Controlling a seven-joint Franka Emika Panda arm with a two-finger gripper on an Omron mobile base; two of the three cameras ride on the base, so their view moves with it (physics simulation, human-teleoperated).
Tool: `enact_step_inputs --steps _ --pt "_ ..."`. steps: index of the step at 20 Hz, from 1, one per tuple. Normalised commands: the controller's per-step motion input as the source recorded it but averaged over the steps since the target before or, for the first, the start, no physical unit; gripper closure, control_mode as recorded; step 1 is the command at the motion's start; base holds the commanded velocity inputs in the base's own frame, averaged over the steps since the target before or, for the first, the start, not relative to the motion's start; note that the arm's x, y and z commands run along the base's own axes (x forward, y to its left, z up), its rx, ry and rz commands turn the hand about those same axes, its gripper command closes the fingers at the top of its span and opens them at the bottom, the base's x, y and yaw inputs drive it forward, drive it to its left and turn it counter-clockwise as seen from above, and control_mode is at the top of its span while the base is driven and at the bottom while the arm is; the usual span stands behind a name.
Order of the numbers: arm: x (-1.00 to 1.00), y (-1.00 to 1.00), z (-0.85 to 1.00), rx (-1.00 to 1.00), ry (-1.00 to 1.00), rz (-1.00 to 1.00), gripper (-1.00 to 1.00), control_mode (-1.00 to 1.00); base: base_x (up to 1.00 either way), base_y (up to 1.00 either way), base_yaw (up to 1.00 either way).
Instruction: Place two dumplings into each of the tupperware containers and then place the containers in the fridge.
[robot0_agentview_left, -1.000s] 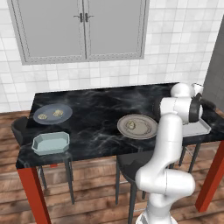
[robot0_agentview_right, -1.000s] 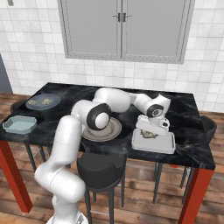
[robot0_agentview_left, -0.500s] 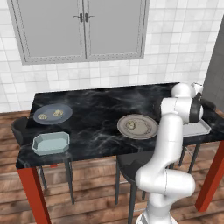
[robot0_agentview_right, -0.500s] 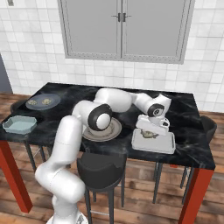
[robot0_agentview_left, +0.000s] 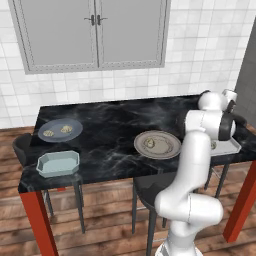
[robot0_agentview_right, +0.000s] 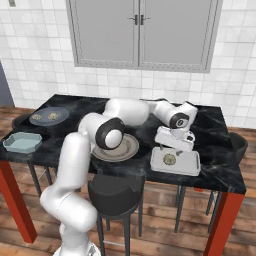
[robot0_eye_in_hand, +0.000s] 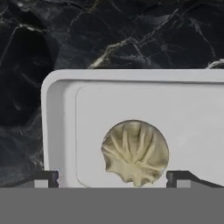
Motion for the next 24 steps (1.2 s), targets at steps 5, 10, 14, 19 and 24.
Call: enact_step_inputs --steps 5,10,14,19,24 --pt "-0.23 0.91 0.29 -0.04 0.0 0.0 -1.0 -1.0 0.0 0.0 0.0" --pt "-0.01 1.0 0.11 -0.07 0.0 0.0 -1.0 -1.0 0.0 0.0 0.0" --pt "0.19 1.0 0.03 -0.05 0.01 0.0 -1.0 -1.0 0.0 0.0 0.0" --pt "0.17 1.0 0.0 -0.07 0.03 0.0 -1.0 -1.0 0.0 0.0 0.0" --pt "0.32 0.99 0.0 0.0 0.06 0.06 -1.0 -1.0 0.0 0.0 0.0"
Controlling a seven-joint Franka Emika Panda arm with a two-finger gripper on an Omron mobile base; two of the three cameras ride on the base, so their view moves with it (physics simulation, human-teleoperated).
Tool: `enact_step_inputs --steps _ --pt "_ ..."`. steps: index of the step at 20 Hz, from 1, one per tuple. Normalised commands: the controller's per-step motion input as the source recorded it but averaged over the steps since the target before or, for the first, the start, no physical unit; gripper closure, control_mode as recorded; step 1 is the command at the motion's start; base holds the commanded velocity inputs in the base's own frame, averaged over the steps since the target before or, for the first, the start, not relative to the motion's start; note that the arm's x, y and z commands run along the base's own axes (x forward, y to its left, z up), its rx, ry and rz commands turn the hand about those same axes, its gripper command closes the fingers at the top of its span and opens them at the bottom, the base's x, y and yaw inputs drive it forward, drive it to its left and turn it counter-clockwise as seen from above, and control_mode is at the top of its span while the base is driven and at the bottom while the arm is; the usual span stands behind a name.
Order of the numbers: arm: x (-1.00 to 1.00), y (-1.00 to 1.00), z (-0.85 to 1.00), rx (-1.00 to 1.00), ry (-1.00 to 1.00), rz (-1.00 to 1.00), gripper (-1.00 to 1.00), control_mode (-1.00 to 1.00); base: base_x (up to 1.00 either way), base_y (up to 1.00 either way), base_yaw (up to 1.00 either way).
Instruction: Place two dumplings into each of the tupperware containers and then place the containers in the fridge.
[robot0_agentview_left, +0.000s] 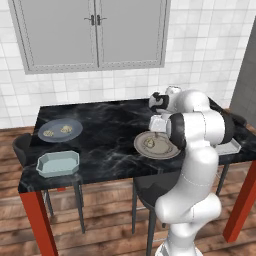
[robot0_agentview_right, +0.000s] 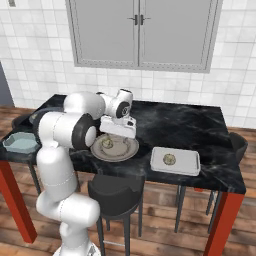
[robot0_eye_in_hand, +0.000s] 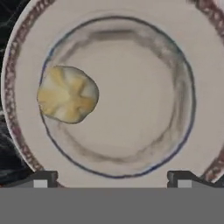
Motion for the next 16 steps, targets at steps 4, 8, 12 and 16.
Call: enact_step_inputs --steps 4,8,12,16 --pt "0.29 0.85 -0.02 0.0 0.03 0.12 -1.0 -1.0 0.0 0.0 0.0" --pt "0.29 0.16 -0.15 0.0 -0.07 0.0 -1.0 -1.0 0.0 0.0 0.0" --pt "0.49 0.03 -0.58 0.0 -0.17 0.0 -1.0 -1.0 0.0 0.0 0.0" --pt "0.27 0.0 -0.44 0.01 -0.11 0.0 -1.0 -1.0 0.0 0.0 0.0"
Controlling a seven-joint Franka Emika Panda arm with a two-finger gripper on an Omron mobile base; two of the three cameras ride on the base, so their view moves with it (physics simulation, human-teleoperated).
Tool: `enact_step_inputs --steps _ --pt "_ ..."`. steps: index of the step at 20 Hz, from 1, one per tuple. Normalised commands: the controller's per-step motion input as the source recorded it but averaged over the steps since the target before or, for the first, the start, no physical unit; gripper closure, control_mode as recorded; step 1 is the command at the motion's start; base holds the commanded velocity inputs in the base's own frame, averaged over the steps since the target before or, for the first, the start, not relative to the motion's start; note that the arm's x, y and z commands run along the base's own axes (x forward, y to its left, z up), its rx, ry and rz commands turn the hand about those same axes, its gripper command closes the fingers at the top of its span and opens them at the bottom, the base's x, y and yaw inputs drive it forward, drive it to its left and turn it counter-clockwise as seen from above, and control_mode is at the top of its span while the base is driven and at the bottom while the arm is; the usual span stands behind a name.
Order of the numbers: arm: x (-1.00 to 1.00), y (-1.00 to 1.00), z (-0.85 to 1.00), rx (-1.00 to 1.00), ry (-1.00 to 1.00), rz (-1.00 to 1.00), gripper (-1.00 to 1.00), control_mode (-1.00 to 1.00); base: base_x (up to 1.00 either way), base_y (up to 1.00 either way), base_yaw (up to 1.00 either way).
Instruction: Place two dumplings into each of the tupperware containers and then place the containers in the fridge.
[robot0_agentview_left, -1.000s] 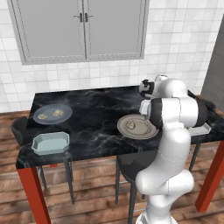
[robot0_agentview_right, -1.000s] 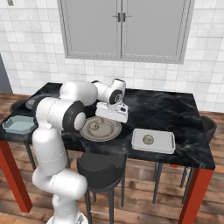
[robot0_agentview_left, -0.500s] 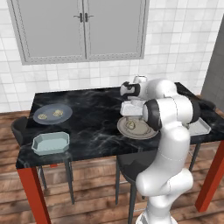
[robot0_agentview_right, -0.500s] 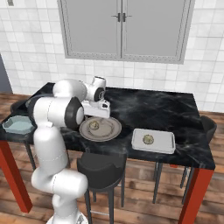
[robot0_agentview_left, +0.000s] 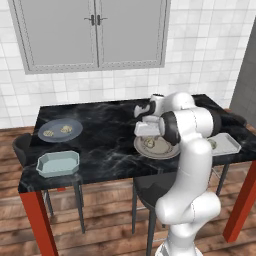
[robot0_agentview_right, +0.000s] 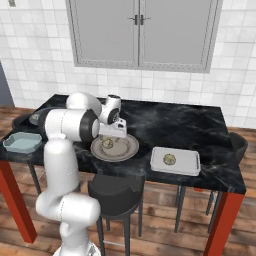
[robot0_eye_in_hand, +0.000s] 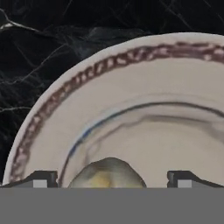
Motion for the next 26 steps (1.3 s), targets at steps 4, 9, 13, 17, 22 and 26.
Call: enact_step_inputs --steps 4,9,13,17,22,26 --pt "-0.02 0.0 -0.2 0.0 -0.02 0.0 -1.0 -1.0 0.0 0.0 0.0" --pt "-0.29 0.0 0.0 0.0 0.0 0.0 -1.0 -1.0 0.0 0.0 0.0" --pt "-0.26 0.0 0.0 0.0 -0.03 0.0 -1.0 -1.0 0.0 0.0 0.0" --pt "-0.08 0.0 0.0 0.0 -0.03 0.0 -1.0 -1.0 0.0 0.0 0.0" --pt "0.04 0.03 -0.01 0.0 0.0 0.0 -1.0 -1.0 0.0 0.0 0.0" --pt "0.04 0.08 -0.08 0.0 0.0 0.0 -1.0 -1.0 0.0 0.0 0.0"
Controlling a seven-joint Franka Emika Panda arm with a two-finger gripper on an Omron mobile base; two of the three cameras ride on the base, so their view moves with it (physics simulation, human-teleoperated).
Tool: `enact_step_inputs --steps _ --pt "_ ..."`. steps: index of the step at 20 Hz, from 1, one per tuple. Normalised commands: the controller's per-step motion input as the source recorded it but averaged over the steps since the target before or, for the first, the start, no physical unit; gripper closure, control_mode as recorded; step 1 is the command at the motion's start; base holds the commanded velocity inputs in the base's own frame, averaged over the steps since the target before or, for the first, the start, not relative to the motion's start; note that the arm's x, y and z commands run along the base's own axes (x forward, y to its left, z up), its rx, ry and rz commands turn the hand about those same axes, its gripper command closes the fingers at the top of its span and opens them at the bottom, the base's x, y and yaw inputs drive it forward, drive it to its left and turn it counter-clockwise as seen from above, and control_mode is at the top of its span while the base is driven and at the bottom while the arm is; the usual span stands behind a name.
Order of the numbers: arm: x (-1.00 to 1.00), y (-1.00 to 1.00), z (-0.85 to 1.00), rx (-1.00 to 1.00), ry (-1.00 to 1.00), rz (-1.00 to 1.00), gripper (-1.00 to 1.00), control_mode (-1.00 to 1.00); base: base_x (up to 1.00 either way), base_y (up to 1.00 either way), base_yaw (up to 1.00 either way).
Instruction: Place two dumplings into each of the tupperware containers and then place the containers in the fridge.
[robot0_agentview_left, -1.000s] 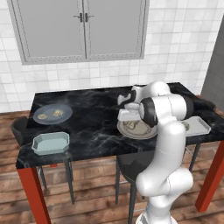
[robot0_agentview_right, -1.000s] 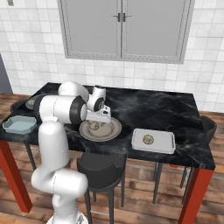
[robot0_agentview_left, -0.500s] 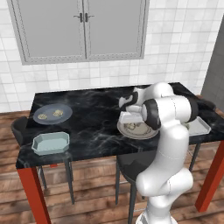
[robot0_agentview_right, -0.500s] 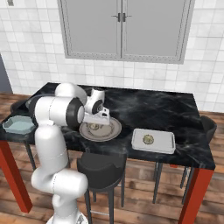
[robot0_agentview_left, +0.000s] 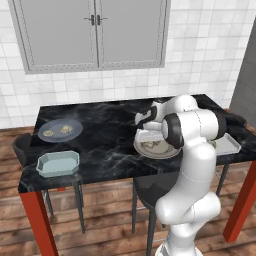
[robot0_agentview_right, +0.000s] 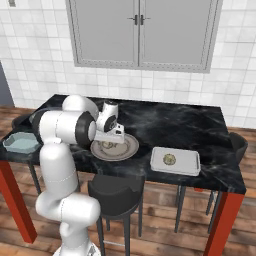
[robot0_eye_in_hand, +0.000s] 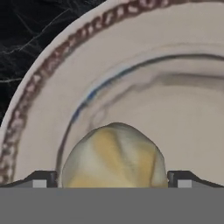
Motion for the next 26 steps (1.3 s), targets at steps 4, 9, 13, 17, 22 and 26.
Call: enact_step_inputs --steps 4,9,13,17,22,26 --pt "0.0 0.0 -0.03 0.0 0.0 0.0 1.0 -1.0 0.0 0.0 0.0" --pt "0.0 0.0 0.0 0.0 0.0 0.0 1.0 -1.0 0.0 0.0 0.0" --pt "-0.07 -0.09 0.34 0.0 -0.03 0.0 1.0 -1.0 0.0 0.0 0.0" --pt "0.0 -0.41 0.63 0.0 0.0 0.0 1.0 -1.0 0.0 0.0 0.0" --pt "0.0 -0.92 0.43 0.0 0.0 0.0 1.0 -1.0 0.0 0.0 0.0" --pt "-0.04 -1.0 0.14 0.0 0.0 0.0 1.0 -1.0 0.0 0.0 0.0"
